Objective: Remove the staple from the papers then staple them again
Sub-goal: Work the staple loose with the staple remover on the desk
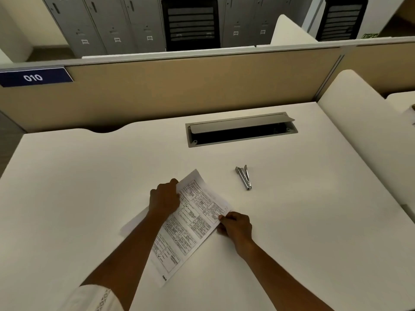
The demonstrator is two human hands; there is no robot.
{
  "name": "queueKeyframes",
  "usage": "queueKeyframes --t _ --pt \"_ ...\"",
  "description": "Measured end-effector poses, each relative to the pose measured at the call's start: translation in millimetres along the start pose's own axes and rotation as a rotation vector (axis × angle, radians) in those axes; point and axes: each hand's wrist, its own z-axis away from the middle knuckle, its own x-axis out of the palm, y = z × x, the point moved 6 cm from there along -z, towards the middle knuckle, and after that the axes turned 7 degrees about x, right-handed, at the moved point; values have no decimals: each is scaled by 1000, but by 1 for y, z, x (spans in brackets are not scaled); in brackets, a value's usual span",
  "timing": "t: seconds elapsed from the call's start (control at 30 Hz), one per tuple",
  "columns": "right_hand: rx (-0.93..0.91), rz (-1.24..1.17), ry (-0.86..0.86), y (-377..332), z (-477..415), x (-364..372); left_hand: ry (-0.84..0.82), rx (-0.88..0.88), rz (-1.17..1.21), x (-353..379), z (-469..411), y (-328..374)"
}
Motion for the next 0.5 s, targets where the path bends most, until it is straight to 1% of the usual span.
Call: queueKeyframes --t 0.1,0.17,0.23,0.33,0.4,0.5 --pt "-5 -4 -3 2 -2 -1 129 11 -104 1 9 8" --pt "-4 -9 1 3 -4 -1 181 59 -134 7 19 20" --pt "0 -15 10 4 -6 0 118 180 -98 26 28 37" --pt "3 -20 17 5 -9 0 -75 375 -41 61 40 60" --pt "-2 -4 20 4 -10 -2 -128 422 -35 77 45 66" --pt "-11 -1 -3 4 -10 -2 -126 428 -1 84 47 66"
